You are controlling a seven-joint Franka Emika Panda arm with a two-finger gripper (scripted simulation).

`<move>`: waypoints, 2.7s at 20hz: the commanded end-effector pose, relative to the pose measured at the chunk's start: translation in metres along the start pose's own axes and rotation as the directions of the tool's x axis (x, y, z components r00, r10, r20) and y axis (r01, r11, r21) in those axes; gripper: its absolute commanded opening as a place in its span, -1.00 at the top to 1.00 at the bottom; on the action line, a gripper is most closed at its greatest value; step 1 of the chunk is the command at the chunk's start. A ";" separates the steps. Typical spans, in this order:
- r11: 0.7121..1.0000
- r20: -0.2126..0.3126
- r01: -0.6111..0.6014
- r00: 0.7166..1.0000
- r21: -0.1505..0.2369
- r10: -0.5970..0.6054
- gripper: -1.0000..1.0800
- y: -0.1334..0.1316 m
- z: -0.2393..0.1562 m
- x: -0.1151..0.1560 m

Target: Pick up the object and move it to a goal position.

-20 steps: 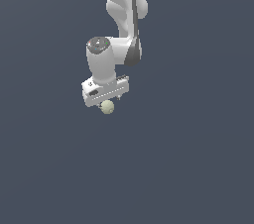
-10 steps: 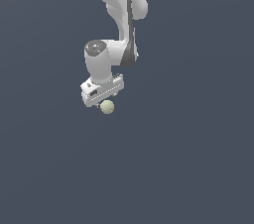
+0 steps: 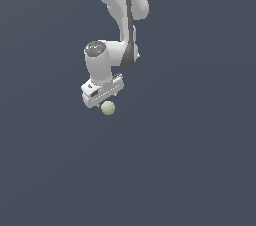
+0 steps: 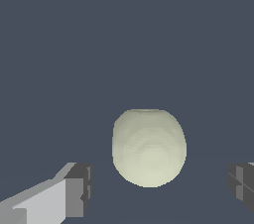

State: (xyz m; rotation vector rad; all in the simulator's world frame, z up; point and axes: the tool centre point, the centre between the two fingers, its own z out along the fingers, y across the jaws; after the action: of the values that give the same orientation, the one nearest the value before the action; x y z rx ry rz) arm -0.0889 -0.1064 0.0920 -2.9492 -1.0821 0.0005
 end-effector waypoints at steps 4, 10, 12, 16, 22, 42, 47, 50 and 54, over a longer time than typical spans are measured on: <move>1.000 0.000 0.001 1.000 0.000 -0.001 -0.92 0.000 0.008 0.000; 1.000 0.000 0.004 1.000 0.000 -0.004 -0.92 -0.001 0.036 -0.001; 1.000 0.000 0.004 1.000 0.000 -0.004 -0.92 -0.001 0.043 -0.001; 1.000 0.000 0.005 1.000 0.000 -0.005 -0.92 -0.001 0.050 -0.001; 1.000 0.000 0.005 1.000 0.000 -0.005 1.00 -0.001 0.050 -0.001; 0.992 -0.051 -0.063 0.997 -0.112 0.058 1.00 0.022 0.025 0.026; 0.975 -0.093 -0.115 0.991 -0.190 0.099 1.00 0.038 0.004 0.044; 0.959 -0.121 -0.150 0.985 -0.241 0.124 1.00 0.048 -0.010 0.055; 0.933 -0.159 -0.195 0.975 -0.301 0.153 1.00 0.059 -0.030 0.068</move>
State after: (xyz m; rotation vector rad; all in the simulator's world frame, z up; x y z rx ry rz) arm -0.0054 -0.1075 0.1140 -3.2346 -0.8930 -0.3646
